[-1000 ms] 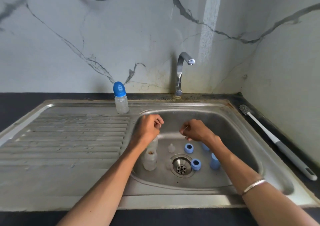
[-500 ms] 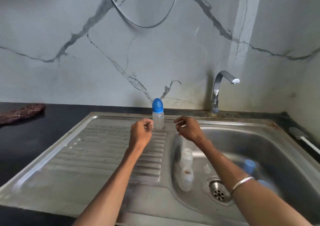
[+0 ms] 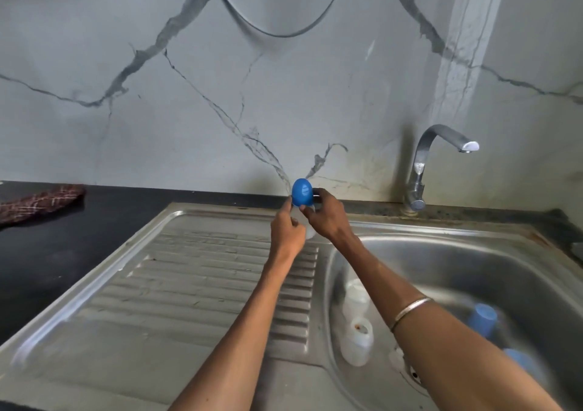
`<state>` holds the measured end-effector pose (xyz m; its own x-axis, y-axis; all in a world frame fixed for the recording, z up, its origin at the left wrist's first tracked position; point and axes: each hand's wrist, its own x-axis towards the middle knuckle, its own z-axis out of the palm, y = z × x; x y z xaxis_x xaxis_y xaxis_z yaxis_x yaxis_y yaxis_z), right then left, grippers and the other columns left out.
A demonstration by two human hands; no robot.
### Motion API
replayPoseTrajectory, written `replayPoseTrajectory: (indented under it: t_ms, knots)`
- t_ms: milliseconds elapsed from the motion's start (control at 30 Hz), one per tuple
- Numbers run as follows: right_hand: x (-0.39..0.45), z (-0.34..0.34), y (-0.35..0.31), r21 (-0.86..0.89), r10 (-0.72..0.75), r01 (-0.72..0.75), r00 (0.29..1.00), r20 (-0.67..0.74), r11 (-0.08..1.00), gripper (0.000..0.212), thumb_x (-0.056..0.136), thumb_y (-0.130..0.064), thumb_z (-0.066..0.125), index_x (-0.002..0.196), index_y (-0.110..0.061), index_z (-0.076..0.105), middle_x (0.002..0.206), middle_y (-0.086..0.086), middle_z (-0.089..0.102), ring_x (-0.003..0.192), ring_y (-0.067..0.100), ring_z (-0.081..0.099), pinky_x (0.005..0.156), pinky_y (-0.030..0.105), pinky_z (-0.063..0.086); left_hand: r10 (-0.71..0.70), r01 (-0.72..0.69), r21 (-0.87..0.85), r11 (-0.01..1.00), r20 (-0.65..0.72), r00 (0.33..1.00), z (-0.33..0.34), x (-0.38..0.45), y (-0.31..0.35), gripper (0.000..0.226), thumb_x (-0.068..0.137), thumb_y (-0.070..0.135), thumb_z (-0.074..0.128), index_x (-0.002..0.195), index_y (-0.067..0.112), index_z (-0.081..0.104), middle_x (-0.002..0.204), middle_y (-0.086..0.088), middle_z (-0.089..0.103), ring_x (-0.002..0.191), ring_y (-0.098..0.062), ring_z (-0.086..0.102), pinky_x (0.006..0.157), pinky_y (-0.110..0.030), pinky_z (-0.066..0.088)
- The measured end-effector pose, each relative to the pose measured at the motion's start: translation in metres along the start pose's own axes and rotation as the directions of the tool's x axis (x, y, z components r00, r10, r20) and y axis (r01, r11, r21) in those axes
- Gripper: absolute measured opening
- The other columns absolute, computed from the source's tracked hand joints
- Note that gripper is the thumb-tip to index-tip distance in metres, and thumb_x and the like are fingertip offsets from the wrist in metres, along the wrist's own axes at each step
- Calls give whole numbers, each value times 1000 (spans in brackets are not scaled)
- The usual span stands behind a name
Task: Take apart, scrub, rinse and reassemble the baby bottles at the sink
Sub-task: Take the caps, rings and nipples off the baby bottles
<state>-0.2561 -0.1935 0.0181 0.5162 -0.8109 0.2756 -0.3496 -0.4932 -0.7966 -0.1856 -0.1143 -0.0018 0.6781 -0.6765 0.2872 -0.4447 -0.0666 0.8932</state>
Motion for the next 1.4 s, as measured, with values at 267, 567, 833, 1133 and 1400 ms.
replayPoseTrajectory:
  t_ms: [267, 567, 833, 1133, 1400]
  knots:
    - [-39, -47, -2, 58, -28, 31, 999, -44, 998, 55, 85, -31, 77, 132, -12, 58, 121, 3, 69, 101, 21, 68, 92, 38, 55, 172, -183, -98, 978, -110, 979, 0, -37, 15, 49, 90, 1, 62, 135, 19, 58, 120, 6, 63, 105, -10, 60, 93, -26, 50]
    - [-112, -119, 29, 180, 31, -9, 992, -119, 984, 61, 70, -54, 78, 118, -19, 67, 104, -5, 74, 91, 14, 72, 81, 44, 61, 341, -338, -120, 933, 9, 940, 43, -89, 48, 49, 76, 15, 81, 122, 17, 64, 107, 8, 67, 90, -2, 61, 78, -13, 47]
    - [-137, -144, 56, 285, 80, -38, 987, -139, 958, 64, 68, -60, 78, 119, -23, 65, 110, -6, 71, 96, 12, 71, 82, 44, 60, 309, -294, -202, 934, 44, 950, 82, -117, 58, 38, 79, 21, 73, 116, 27, 68, 98, 13, 73, 91, 2, 67, 82, -26, 56]
    - [-139, -145, 53, 328, 120, -15, 946, -302, 944, 53, 71, -44, 86, 114, -19, 66, 101, -8, 72, 90, 3, 67, 77, 17, 52, 260, -213, -346, 914, 94, 961, 97, -133, 66, 29, 87, 29, 65, 114, 22, 72, 85, 4, 74, 75, -5, 67, 63, -20, 49]
    - [-139, -163, 67, 563, 49, -31, 999, -18, 826, 35, 95, -15, 66, 129, -10, 62, 115, 3, 73, 110, 16, 68, 102, 35, 50, 272, -191, -384, 903, 170, 947, 97, -127, 61, 34, 87, 32, 69, 119, 22, 71, 87, 4, 75, 77, -5, 65, 70, -29, 51]
